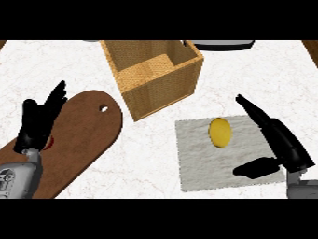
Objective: Pick the lemon from the placemat and place it in the basket
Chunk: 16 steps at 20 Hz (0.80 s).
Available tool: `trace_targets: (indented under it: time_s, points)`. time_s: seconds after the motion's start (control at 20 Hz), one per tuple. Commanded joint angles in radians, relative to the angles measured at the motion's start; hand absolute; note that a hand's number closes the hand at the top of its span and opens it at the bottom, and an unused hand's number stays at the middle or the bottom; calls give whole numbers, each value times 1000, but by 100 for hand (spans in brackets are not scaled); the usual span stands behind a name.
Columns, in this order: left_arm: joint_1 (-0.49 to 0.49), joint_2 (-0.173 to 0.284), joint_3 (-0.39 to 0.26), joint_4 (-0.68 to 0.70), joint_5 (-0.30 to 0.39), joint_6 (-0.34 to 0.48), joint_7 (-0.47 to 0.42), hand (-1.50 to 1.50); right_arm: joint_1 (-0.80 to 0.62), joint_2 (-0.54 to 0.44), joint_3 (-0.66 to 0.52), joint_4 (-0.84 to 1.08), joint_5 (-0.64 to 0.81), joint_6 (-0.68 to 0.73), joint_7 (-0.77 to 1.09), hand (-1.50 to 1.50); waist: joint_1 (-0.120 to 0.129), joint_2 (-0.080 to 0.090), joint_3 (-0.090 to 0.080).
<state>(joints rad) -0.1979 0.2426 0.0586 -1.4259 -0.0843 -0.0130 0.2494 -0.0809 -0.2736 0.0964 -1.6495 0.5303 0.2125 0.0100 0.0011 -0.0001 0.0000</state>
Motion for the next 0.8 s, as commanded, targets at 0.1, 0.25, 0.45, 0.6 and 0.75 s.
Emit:
trace_targets:
  time_s: [0.1, 0.25, 0.45, 0.6, 0.75]
  points:
    - [-33, -51, -12, 64, -61, 28, -28, 0, 4, 45, -19, -10, 24, 10, -1, -150, -4, 0, 0]
    - [7, -34, 12, 19, -34, -16, -30, 0, -28, 60, -11, 121, 81, -31, -82, -150, 0, 0, 0]
    - [-5, -35, 32, 46, -33, -20, -39, 0, -73, 104, 4, 166, 111, -31, -28, -150, 0, 0, 0]
    - [65, -58, 5, -68, -42, -14, -14, 0, -98, 120, 2, 227, 120, -39, -41, -150, 3, 0, 0]
    - [-87, -48, 36, 96, -64, 5, -7, 0, -24, 128, 29, 148, 120, -18, -31, -150, -4, 0, 0]
